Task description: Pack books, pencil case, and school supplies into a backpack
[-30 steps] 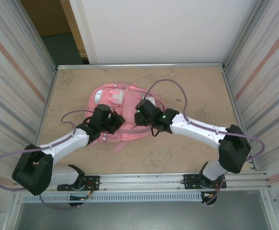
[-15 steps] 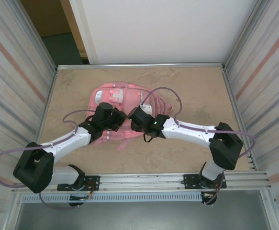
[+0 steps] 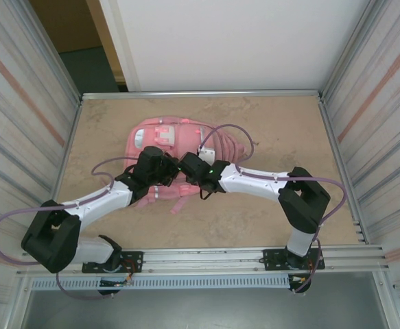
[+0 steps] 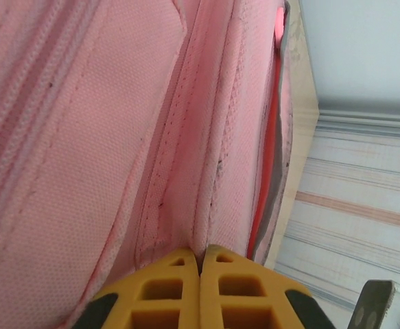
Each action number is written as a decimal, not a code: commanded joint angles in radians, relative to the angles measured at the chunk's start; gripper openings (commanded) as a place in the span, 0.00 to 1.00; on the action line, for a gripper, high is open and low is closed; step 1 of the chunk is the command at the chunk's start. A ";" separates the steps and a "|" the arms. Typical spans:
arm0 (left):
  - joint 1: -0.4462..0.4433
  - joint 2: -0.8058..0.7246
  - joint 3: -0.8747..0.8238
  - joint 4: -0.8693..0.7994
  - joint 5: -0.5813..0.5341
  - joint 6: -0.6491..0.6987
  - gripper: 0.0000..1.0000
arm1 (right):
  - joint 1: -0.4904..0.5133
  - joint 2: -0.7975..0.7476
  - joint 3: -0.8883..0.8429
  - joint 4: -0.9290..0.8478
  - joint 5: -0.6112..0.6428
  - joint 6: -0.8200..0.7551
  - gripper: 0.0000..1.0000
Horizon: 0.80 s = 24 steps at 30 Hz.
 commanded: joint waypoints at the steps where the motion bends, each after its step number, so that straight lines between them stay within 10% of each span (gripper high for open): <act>1: -0.011 -0.038 0.006 0.103 0.017 -0.007 0.00 | -0.012 0.001 0.027 -0.041 0.112 0.033 0.42; 24: -0.009 -0.051 -0.009 0.042 -0.038 0.062 0.00 | -0.126 -0.115 -0.037 -0.105 -0.023 -0.090 0.10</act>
